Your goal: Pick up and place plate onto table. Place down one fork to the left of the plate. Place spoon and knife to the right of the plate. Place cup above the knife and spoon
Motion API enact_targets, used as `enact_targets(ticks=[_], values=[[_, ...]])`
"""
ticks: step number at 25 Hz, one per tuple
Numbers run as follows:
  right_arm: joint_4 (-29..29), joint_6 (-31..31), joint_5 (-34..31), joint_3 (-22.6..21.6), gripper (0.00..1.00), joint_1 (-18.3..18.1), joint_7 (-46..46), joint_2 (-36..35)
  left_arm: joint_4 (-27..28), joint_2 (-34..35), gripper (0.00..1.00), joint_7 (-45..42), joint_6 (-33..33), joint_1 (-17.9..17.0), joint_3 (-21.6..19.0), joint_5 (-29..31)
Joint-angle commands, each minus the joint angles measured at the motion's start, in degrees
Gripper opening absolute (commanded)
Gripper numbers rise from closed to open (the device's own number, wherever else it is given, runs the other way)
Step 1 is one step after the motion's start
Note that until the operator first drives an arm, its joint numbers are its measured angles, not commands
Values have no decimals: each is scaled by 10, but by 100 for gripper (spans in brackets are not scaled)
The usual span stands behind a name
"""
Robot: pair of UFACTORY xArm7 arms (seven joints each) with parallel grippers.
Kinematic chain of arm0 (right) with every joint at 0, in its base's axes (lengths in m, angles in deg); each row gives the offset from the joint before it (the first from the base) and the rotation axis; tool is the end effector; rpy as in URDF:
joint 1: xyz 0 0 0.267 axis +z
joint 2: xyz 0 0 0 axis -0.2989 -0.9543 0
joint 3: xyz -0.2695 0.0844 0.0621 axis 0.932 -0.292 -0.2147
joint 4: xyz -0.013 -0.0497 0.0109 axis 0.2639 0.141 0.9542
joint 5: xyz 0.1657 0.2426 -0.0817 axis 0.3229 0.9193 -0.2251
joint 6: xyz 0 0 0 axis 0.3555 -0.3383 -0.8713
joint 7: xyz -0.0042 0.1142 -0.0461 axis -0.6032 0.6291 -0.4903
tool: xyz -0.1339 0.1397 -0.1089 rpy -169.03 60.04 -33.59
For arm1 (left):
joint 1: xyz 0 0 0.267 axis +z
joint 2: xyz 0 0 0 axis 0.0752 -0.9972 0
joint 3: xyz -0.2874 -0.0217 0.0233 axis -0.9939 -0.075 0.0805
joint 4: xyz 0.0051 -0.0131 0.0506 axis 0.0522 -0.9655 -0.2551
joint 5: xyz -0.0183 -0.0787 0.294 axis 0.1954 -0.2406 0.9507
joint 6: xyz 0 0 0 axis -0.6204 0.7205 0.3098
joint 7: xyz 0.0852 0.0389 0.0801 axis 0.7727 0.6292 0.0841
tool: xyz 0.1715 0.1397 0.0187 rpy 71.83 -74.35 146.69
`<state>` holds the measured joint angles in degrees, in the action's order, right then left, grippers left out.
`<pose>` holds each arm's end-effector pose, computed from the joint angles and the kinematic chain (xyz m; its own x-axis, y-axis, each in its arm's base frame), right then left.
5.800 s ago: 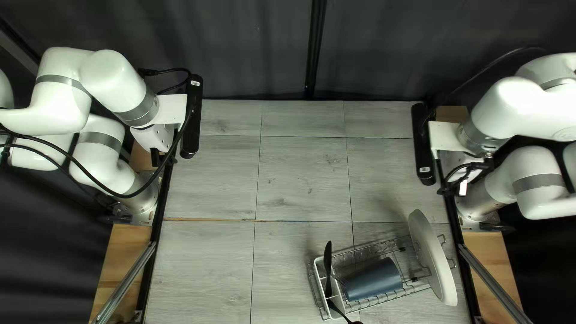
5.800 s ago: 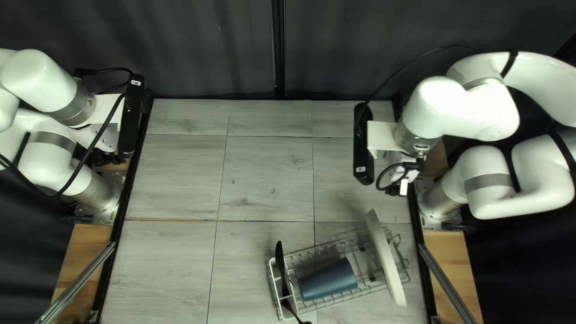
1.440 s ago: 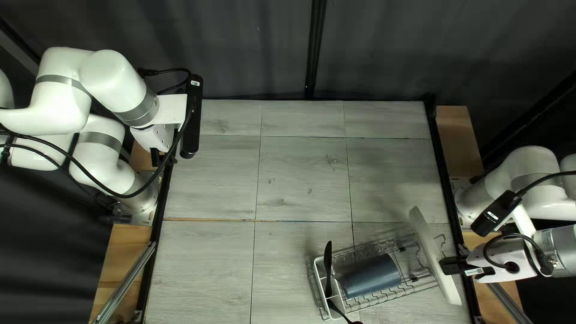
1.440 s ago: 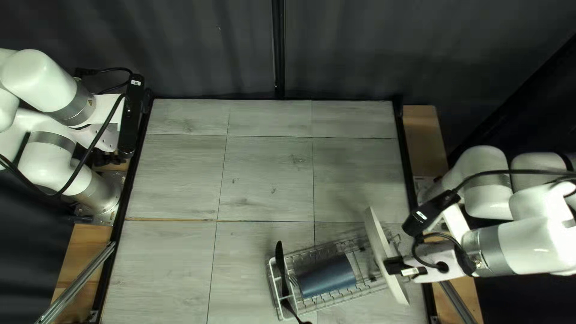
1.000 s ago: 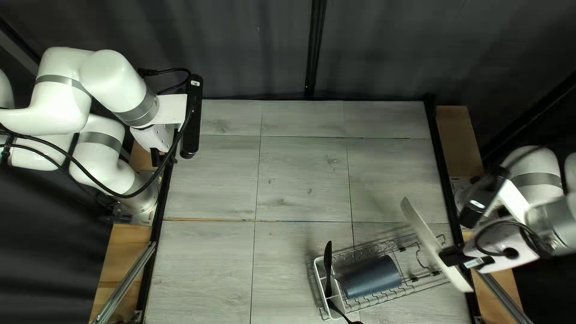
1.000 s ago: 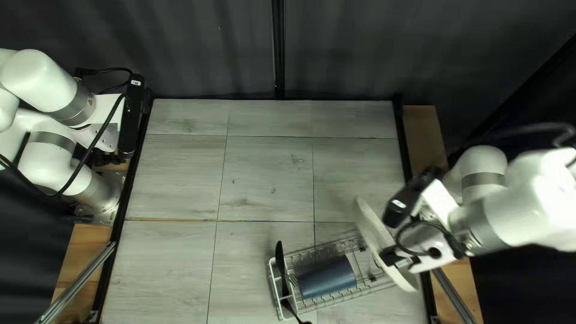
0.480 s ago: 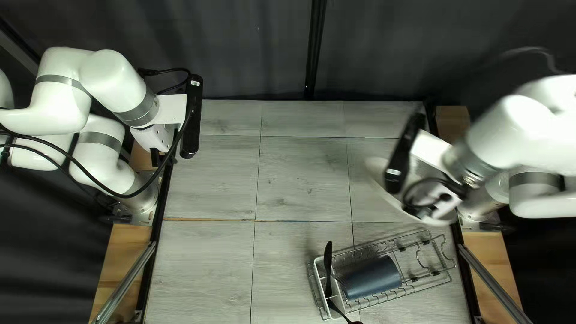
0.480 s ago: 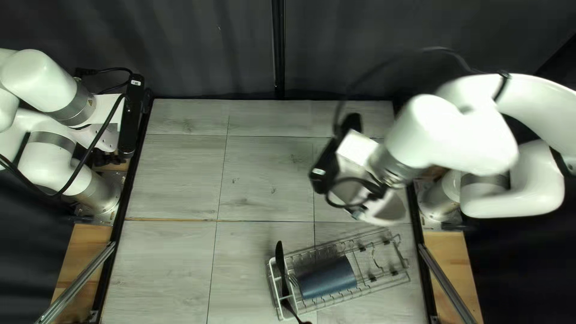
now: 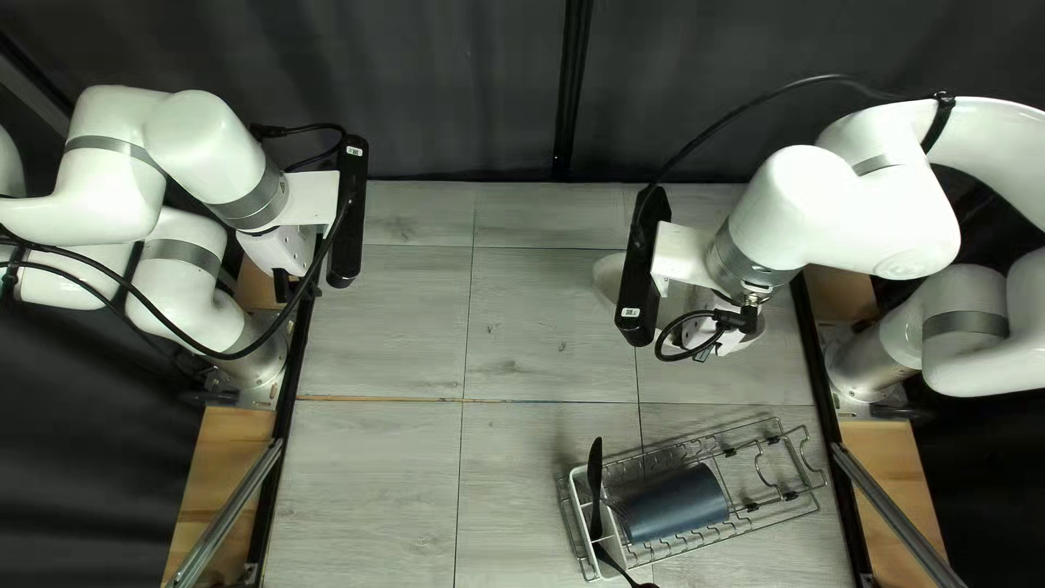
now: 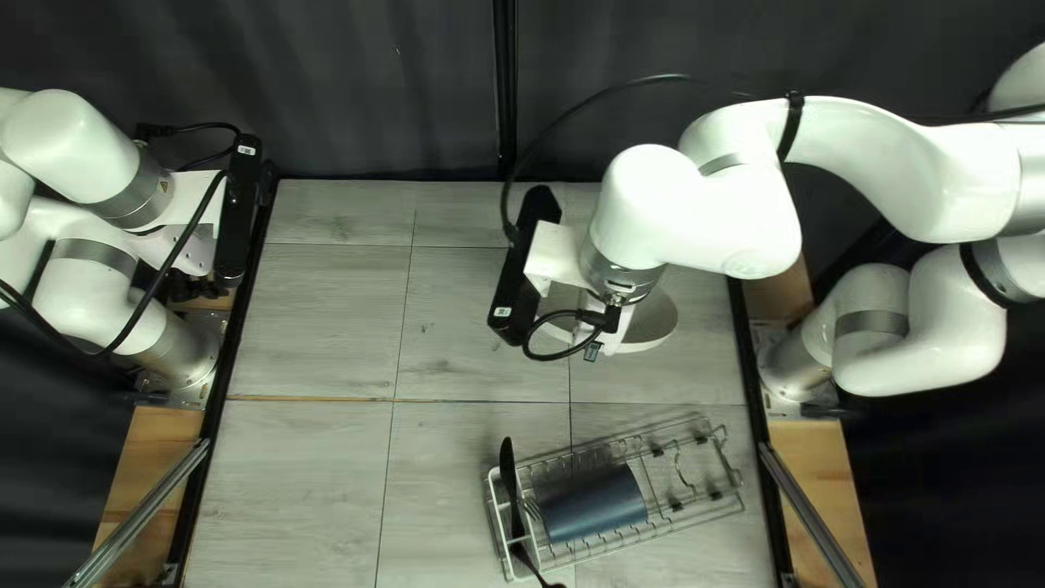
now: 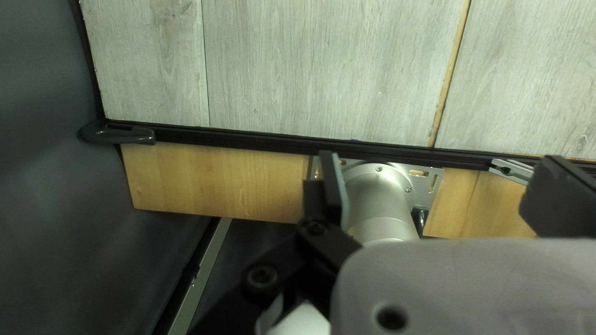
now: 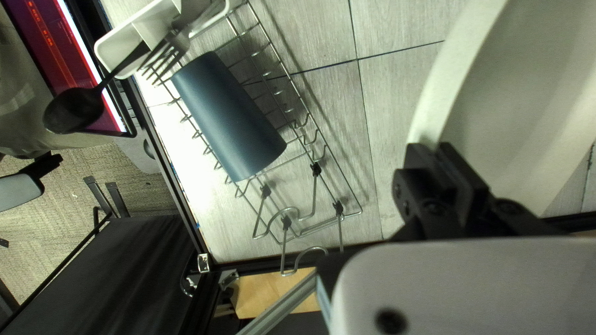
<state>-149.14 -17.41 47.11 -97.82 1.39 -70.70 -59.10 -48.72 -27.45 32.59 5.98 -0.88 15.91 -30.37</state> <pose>0.3590 0.0666 0.2746 0.9746 -0.2187 0.0475 -0.2160 -0.9747 -0.0568 0.1572 0.0433 0.2454 0.9961 0.0805 0.0369 0.0834 -0.9929 -0.0850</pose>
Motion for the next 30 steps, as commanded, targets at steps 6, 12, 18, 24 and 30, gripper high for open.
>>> enact_targets(ticks=[6,12,18,24,30], values=[[-29,23,-44,3,0,0,-98,-66,0,0,100,0,0,0,0,0],[-68,70,-105,17,0,-12,-249,-150,0,0,100,0,0,0,0,0],[-64,146,-167,18,0,-13,-333,-204,0,0,100,0,0,0,0,0],[-64,146,-167,18,0,-13,-333,-204,0,0,100,0,0,0,0,0],[-2,217,-191,18,0,-11,-322,-192,0,0,100,0,0,0,0,0]])
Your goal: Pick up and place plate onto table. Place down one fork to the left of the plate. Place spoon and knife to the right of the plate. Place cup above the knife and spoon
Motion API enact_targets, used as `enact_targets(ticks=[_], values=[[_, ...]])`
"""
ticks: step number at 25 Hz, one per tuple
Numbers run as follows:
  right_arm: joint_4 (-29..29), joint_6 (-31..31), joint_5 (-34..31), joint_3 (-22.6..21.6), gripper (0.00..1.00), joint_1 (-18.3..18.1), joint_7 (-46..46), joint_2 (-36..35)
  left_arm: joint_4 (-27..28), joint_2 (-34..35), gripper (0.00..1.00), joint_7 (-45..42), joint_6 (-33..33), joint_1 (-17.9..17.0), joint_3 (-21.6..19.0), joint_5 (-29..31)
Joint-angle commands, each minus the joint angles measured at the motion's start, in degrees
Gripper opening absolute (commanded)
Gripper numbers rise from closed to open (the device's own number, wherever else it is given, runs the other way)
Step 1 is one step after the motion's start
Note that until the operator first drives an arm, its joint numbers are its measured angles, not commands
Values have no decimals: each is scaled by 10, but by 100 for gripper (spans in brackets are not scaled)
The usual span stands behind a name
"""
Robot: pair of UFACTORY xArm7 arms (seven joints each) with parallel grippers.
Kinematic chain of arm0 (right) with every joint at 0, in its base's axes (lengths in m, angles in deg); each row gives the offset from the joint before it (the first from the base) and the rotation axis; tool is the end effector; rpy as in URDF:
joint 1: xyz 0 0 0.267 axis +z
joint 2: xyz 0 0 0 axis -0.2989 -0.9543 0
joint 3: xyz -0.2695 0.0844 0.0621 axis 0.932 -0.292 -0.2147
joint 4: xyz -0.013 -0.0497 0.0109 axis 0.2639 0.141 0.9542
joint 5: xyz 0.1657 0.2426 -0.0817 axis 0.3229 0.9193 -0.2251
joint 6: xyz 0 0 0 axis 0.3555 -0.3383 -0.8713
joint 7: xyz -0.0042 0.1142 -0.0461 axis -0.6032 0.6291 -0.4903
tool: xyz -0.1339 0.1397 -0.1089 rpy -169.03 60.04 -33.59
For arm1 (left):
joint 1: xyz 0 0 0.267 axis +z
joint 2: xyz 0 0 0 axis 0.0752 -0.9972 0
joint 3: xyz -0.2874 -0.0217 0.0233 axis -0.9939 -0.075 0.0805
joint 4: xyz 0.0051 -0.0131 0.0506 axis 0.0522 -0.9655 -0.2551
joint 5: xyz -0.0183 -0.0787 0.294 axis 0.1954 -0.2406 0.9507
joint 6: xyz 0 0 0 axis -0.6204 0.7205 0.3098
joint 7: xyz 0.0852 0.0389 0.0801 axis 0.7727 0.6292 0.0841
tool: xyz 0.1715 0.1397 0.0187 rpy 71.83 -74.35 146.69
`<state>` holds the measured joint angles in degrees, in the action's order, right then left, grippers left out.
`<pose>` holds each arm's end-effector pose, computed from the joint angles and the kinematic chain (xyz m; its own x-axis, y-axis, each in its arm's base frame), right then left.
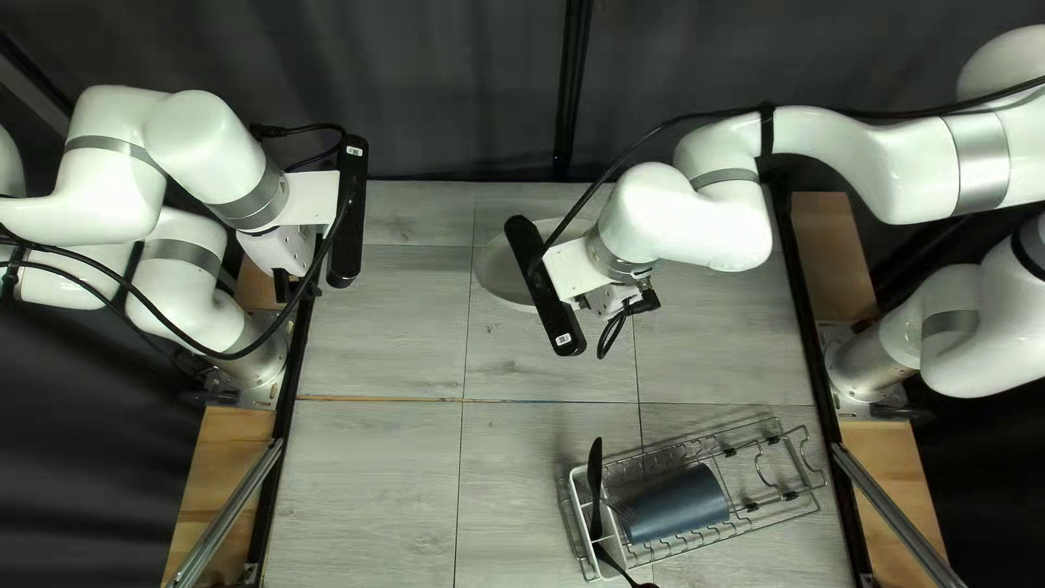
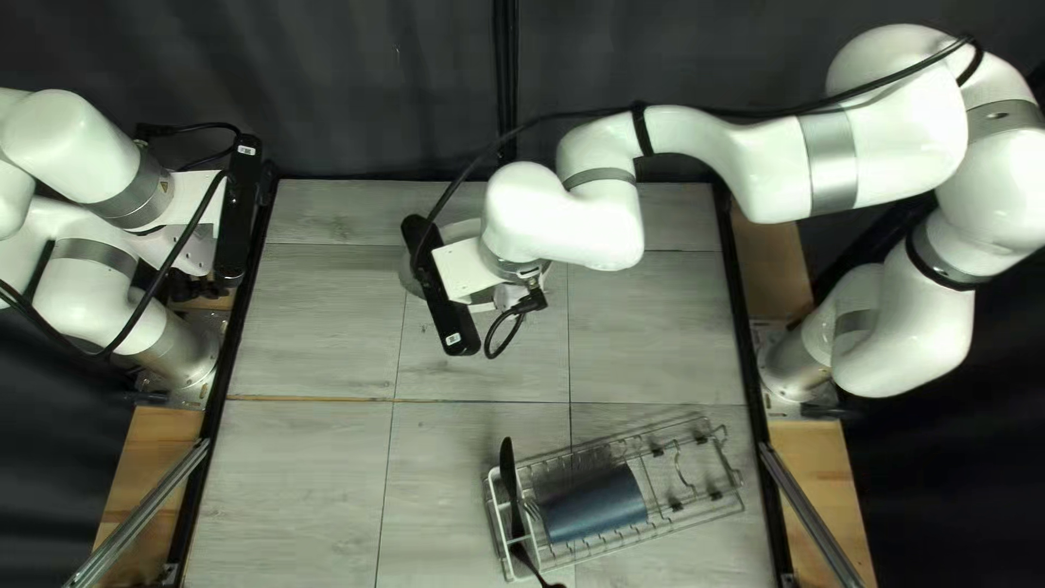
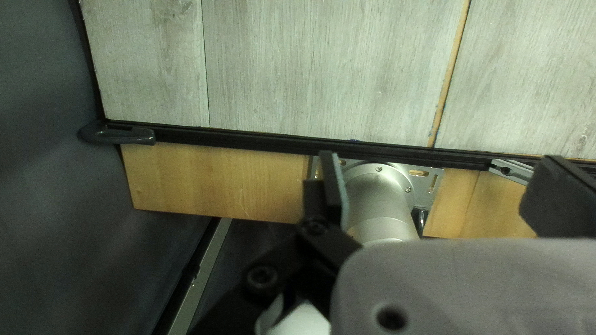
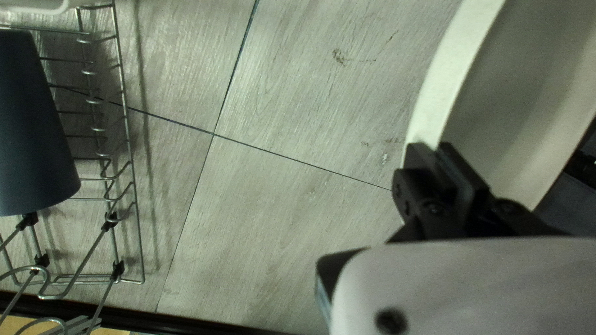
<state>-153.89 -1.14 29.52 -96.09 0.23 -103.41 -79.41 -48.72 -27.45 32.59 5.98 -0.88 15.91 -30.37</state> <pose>0.4696 -0.0263 0.2011 0.9156 0.3999 0.0421 0.3899 -0.9085 0.1507 0.1572 0.0433 0.2454 0.9961 0.0805 0.0369 0.0834 -0.9929 -0.0850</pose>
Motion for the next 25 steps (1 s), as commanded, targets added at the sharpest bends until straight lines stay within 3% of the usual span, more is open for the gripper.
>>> enact_targets(ticks=[1,11,25], values=[[55,73,-25,1,0,0,6,9,0,0,100,0,0,0,0,0],[122,200,-115,10,0,1,34,-33,0,0,100,0,0,0,0,0],[138,248,-190,13,0,21,81,-94,0,0,100,0,0,0,0,0]])
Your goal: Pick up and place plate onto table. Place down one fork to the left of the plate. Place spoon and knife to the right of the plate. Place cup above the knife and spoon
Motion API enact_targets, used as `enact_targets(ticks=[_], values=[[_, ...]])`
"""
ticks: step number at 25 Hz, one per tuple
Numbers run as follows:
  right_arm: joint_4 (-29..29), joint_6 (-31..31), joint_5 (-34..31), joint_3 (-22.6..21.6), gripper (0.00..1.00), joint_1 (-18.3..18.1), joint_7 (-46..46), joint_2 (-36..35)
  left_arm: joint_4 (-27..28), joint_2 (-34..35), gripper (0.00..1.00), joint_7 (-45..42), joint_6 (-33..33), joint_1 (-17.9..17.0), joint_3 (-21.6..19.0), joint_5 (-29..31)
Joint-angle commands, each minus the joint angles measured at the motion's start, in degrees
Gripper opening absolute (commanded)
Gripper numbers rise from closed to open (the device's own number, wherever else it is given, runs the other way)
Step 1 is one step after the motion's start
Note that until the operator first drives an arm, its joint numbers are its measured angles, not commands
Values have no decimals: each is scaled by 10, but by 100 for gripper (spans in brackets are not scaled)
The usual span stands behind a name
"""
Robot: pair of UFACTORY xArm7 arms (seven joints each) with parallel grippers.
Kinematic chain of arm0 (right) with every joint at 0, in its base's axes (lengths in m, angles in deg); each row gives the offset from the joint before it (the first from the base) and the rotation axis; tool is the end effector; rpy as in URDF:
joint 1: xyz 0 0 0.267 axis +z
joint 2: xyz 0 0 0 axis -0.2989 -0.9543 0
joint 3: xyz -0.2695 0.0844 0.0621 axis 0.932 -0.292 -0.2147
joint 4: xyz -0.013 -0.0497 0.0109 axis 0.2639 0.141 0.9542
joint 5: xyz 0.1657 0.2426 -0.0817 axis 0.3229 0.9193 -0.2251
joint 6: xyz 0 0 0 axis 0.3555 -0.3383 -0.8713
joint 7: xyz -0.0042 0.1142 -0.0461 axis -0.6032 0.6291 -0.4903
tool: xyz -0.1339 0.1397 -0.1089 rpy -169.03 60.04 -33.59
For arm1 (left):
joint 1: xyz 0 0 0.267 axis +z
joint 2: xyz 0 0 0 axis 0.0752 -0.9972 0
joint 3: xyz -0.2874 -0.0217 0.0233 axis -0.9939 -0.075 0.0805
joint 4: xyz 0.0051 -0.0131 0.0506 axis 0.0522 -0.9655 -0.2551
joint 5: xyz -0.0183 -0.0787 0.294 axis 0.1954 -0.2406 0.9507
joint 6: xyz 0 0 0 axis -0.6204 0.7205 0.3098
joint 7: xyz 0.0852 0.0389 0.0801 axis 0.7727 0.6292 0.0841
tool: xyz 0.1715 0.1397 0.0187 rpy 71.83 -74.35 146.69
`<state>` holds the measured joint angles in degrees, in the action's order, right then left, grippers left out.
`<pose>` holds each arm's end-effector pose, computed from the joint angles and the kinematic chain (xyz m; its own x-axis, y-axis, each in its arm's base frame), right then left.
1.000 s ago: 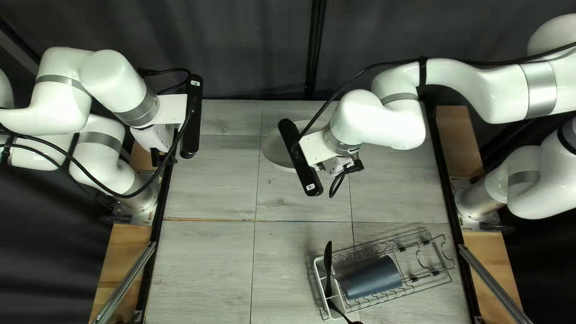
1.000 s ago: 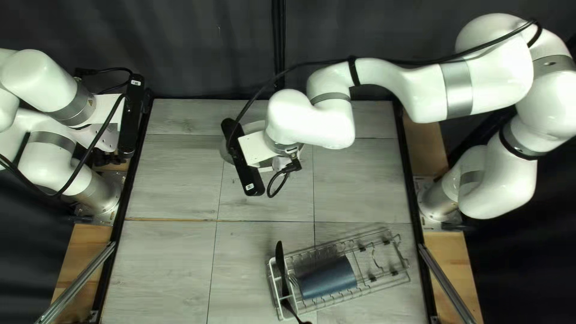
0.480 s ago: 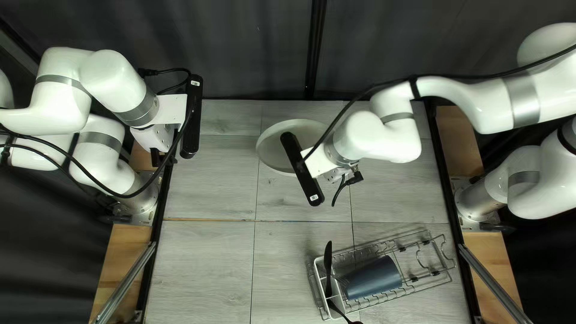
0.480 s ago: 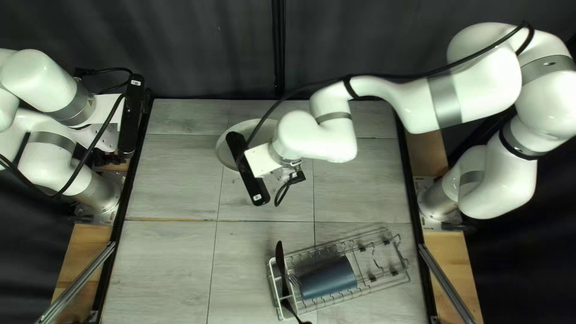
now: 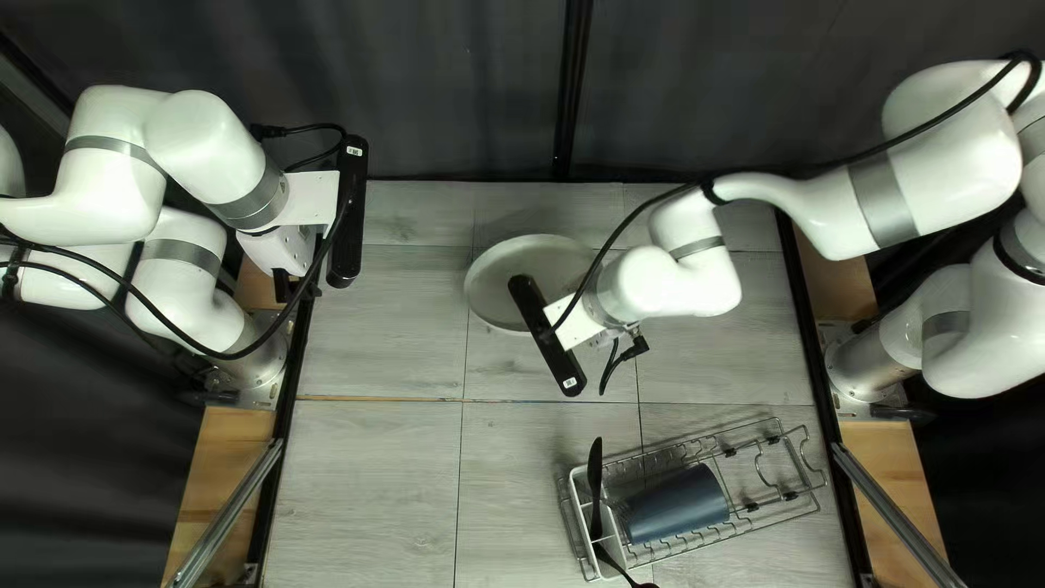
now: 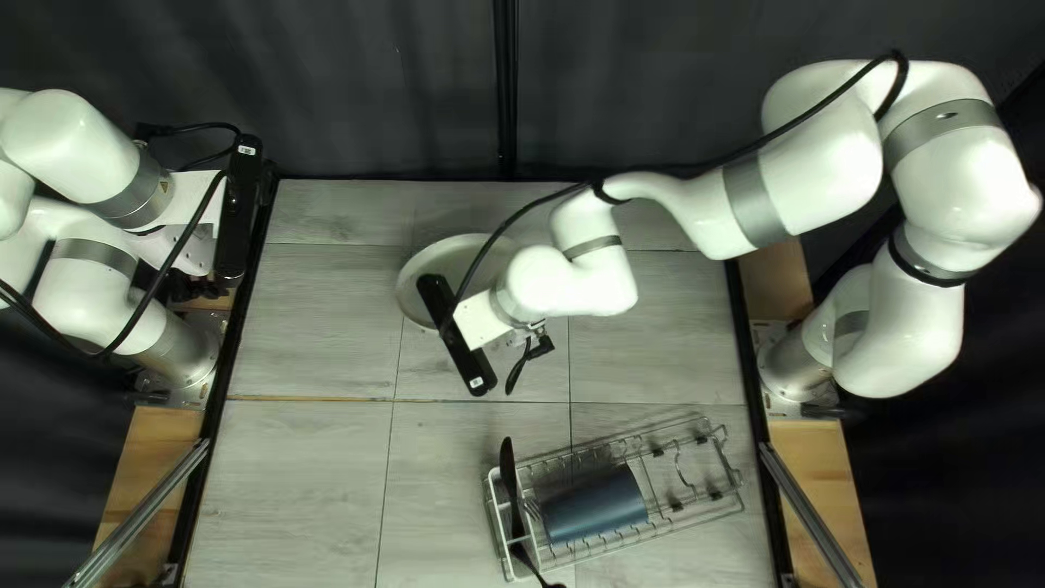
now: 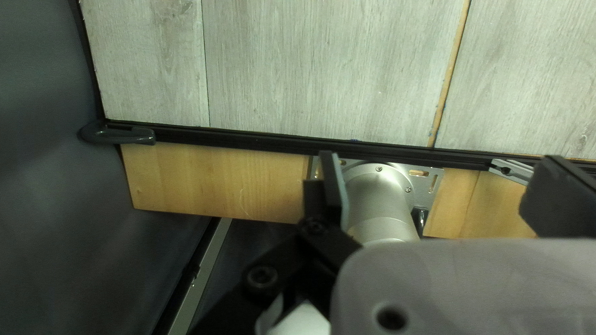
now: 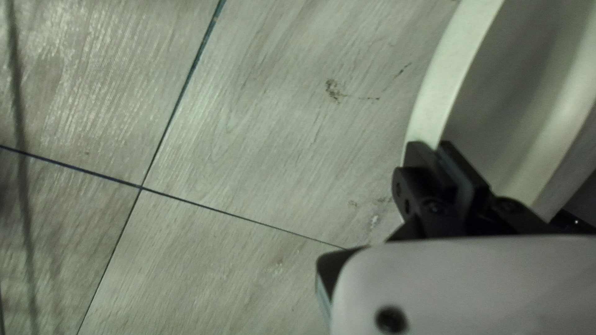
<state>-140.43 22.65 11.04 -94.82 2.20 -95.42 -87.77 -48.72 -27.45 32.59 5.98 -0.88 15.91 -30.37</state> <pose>0.4943 -0.0382 0.0924 0.8409 0.5400 0.0368 0.5081 -0.8110 0.2900 0.1572 0.0433 0.2454 0.9961 0.0805 0.0369 0.0834 -0.9929 -0.0850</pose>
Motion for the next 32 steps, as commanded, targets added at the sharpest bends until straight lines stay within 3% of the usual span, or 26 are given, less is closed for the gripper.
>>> enact_targets(ticks=[1,19,20,21,22,23,24,25,32], values=[[5,16,-6,1,0,1,1,-14,0,0,100,0,0,0,0,0],[-12,46,-18,1,2,10,-6,-98,0,0,100,0,0,0,0,0],[-12,46,-18,1,10,10,-7,-99,0,0,100,0,0,0,0,0],[-15,44,-16,0,11,9,-10,-101,0,0,100,0,0,0,0,0],[-16,43,-14,0,60,8,-12,-101,0,0,100,0,0,0,0,0],[-24,36,-8,-3,80,7,-18,-103,0,0,100,0,0,0,0,0],[-26,33,-6,-4,86,7,-20,-104,0,0,100,0,0,0,0,0],[-27,31,-4,-4,100,6,-22,-104,0,0,100,0,0,0,0,0],[-32,-6,31,-15,100,-8,-51,-58,0,0,100,0,0,0,0,0]])
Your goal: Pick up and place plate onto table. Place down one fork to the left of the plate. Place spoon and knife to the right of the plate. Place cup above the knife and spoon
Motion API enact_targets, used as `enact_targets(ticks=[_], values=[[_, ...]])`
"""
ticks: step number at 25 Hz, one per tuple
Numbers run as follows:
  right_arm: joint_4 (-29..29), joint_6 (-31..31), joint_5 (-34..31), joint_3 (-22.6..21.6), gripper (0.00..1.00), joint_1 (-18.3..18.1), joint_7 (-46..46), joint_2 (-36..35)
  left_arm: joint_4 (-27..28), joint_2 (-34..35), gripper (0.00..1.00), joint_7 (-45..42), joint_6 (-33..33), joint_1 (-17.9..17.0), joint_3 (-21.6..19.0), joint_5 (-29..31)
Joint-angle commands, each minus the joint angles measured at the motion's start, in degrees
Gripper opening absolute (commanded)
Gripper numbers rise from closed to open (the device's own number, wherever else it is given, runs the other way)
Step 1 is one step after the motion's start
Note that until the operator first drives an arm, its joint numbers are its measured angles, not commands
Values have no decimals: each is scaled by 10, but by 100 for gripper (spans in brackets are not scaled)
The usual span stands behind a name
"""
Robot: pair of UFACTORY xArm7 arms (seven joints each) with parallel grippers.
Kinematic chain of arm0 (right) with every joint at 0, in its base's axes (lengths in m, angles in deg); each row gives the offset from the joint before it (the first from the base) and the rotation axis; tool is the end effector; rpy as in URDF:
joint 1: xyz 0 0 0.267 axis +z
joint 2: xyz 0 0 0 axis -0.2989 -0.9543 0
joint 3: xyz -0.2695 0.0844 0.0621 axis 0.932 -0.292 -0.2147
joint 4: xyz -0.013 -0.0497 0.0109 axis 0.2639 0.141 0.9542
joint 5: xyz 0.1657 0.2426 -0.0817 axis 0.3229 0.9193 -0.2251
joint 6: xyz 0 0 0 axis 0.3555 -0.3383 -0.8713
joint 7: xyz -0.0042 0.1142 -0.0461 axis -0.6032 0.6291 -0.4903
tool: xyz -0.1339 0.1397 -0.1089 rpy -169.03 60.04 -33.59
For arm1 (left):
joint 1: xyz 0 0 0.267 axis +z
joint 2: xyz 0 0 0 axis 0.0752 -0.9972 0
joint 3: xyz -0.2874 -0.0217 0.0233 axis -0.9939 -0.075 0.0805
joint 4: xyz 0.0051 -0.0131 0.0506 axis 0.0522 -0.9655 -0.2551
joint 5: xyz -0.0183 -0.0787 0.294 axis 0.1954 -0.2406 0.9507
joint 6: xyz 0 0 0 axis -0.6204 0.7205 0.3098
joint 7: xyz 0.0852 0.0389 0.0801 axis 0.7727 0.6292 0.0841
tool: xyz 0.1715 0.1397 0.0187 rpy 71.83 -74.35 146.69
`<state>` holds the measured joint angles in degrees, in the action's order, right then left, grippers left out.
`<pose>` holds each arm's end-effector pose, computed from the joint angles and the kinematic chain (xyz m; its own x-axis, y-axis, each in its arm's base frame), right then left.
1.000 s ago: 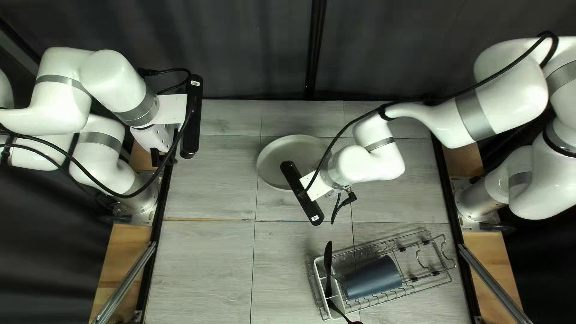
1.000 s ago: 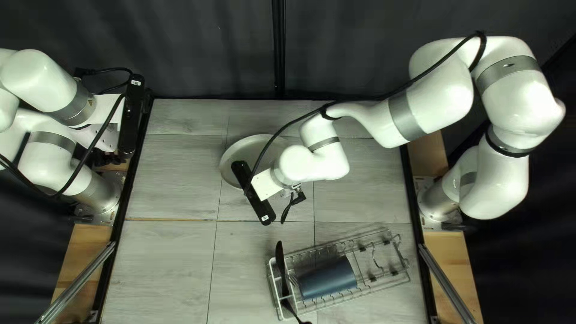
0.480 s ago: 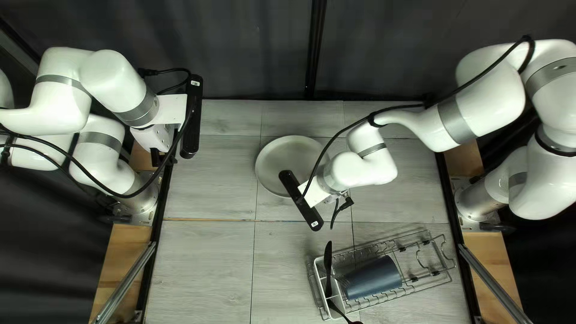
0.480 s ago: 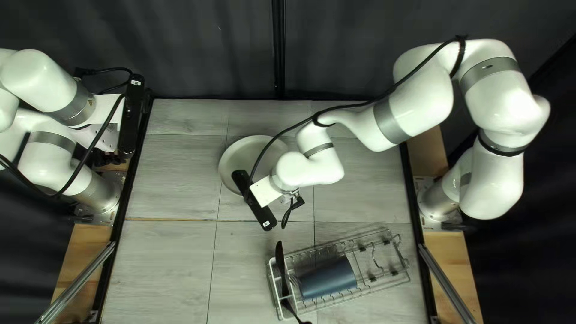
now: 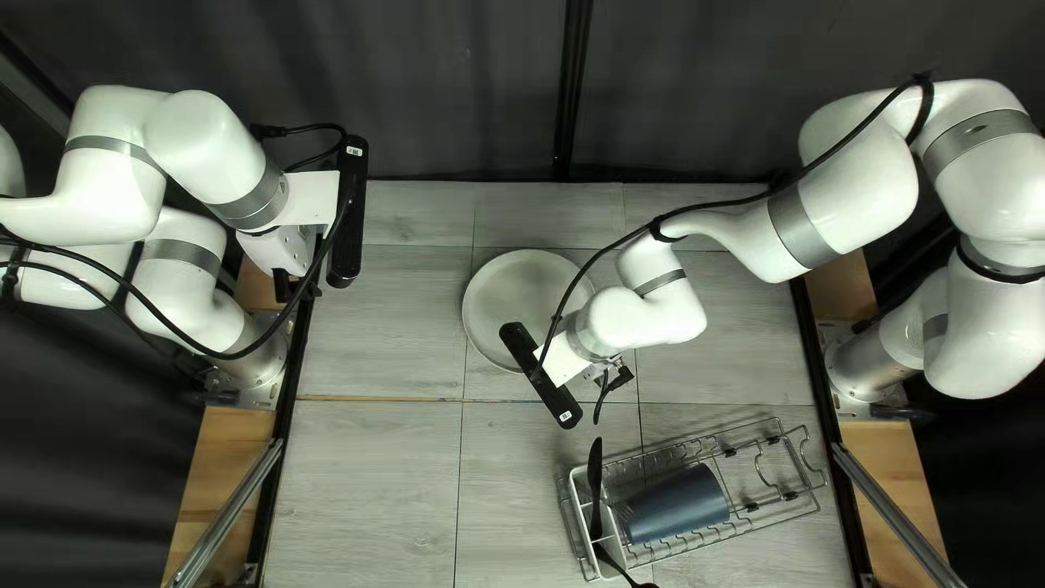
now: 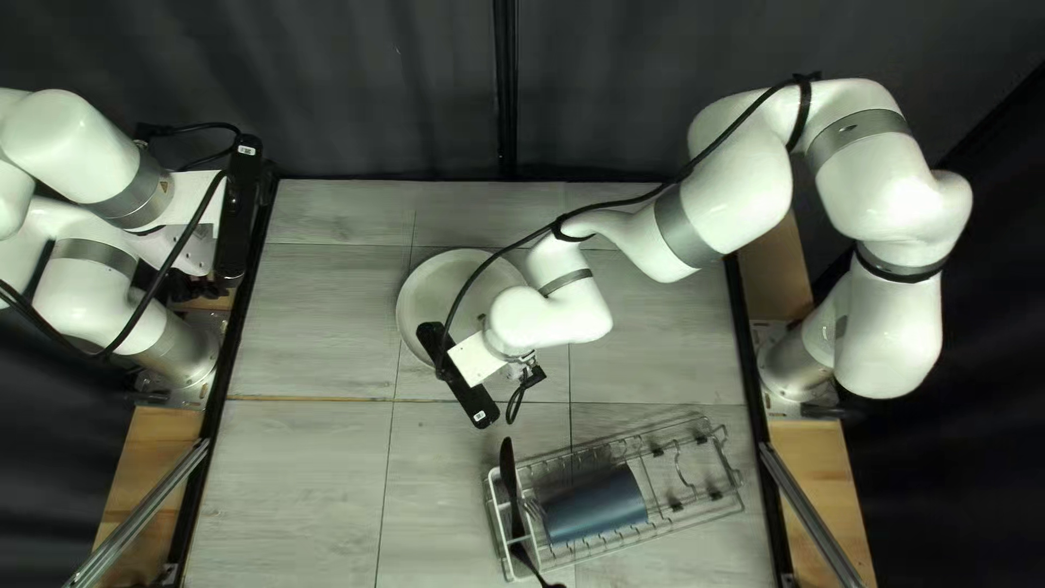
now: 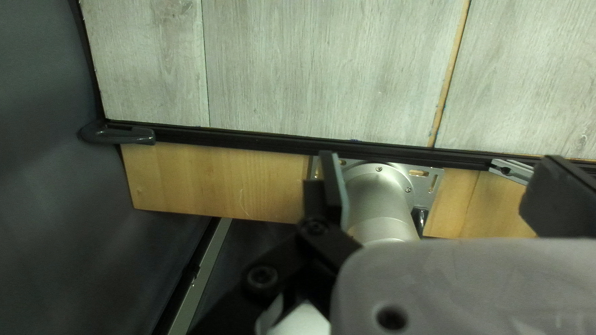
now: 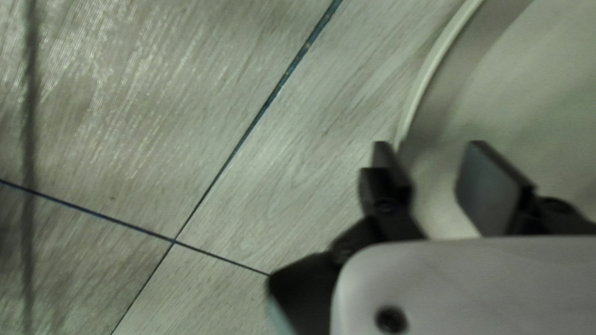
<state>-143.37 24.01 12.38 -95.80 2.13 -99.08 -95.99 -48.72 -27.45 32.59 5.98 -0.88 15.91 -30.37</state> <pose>0.4968 -0.0170 0.0439 0.8074 0.5899 0.0046 0.5772 -0.7915 0.2007 0.1572 0.0433 0.2454 0.9961 0.0805 0.0369 0.0834 -0.9929 -0.0850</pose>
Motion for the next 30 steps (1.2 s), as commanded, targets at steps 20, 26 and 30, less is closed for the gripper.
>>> enact_targets(ticks=[20,26,30], values=[[-130,-251,177,-39,100,-14,-83,94,0,0,100,0,0,0,0,0],[-188,-314,205,-54,100,2,-60,88,0,0,100,0,0,0,0,0],[-205,-328,238,-62,100,5,-50,92,0,0,100,0,0,0,0,0]])
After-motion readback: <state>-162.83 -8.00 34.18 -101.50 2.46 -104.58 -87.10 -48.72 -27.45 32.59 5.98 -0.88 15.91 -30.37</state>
